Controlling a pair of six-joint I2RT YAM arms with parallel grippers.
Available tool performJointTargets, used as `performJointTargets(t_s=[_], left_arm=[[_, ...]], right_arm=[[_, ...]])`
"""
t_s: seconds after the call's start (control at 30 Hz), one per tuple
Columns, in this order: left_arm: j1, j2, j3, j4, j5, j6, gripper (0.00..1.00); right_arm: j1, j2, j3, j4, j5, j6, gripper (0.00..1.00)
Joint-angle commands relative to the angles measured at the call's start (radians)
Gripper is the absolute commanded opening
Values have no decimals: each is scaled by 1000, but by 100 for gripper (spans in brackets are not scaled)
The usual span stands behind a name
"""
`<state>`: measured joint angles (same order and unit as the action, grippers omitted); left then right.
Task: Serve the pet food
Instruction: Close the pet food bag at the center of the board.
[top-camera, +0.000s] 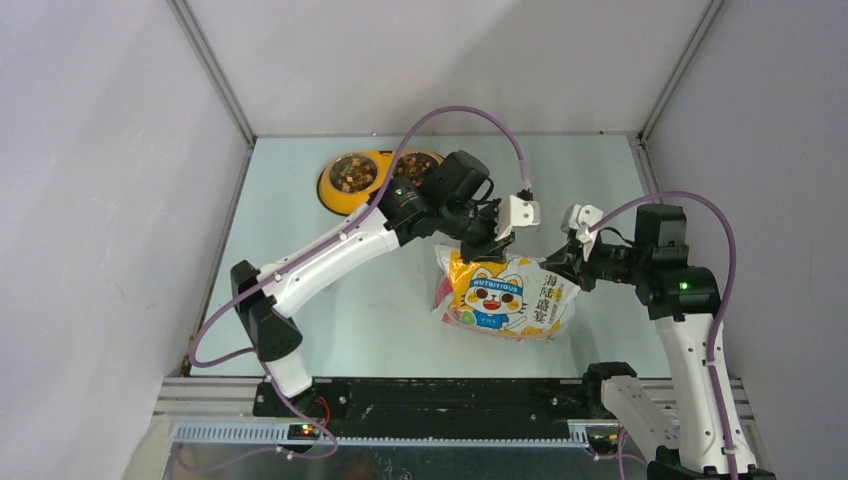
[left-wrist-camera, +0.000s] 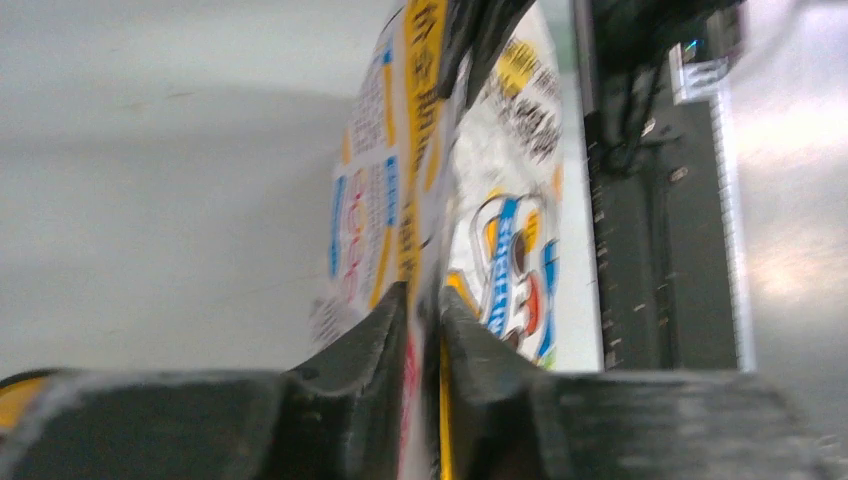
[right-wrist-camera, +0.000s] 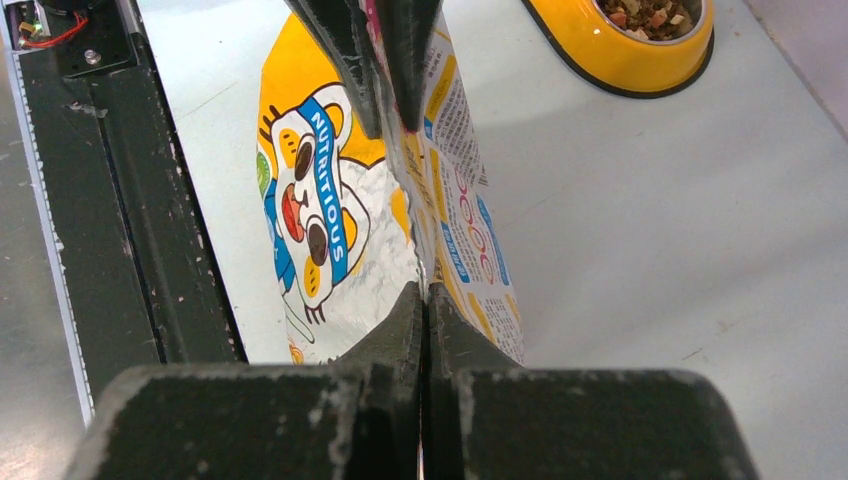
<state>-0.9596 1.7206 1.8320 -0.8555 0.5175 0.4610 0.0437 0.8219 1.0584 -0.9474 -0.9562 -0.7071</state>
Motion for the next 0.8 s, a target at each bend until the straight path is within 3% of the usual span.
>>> performJointTargets(t_s=[0.0,0.07,0.1,0.13,0.17,0.23,0.47,0.53,0.57,0.67,0.73,0.77], left_arm=[[29,-61,-1,-36,-66,35,32],[39,-73,-28,-38,-83,40,39],[44,-81,-35,-38,-89,42,35],[47,-83,-46,-39,-101,43,30],[53,-86,-50,-39,-107,42,13],[61,-92,-59,-37,-119,42,2],[84,-126,-66,-30,-125,48,0],[94,-133,-63,-41,-132,50,12],[102,-134,-64,-47,-142,51,27],[117,-146,-83,-60,-160,64,35],[135,-152,-102,-67,-174,71,6],[139,-154,-109,-68,-176,71,3]], right_arm=[[-10,-29,31,76,-51,1,0],[-10,-29,32,75,-50,0,0],[-10,-29,32,74,-49,0,0],[-10,-29,32,74,-49,-1,0],[-10,-29,31,73,-49,-1,0],[-10,-29,31,72,-49,-2,0],[-9,-30,32,67,-51,-8,0],[-9,-31,32,67,-50,-9,0],[-9,-32,32,67,-51,-9,0],[-9,-32,31,63,-52,-13,0],[-9,-32,32,60,-51,-17,0],[-9,-33,32,59,-50,-18,0]])
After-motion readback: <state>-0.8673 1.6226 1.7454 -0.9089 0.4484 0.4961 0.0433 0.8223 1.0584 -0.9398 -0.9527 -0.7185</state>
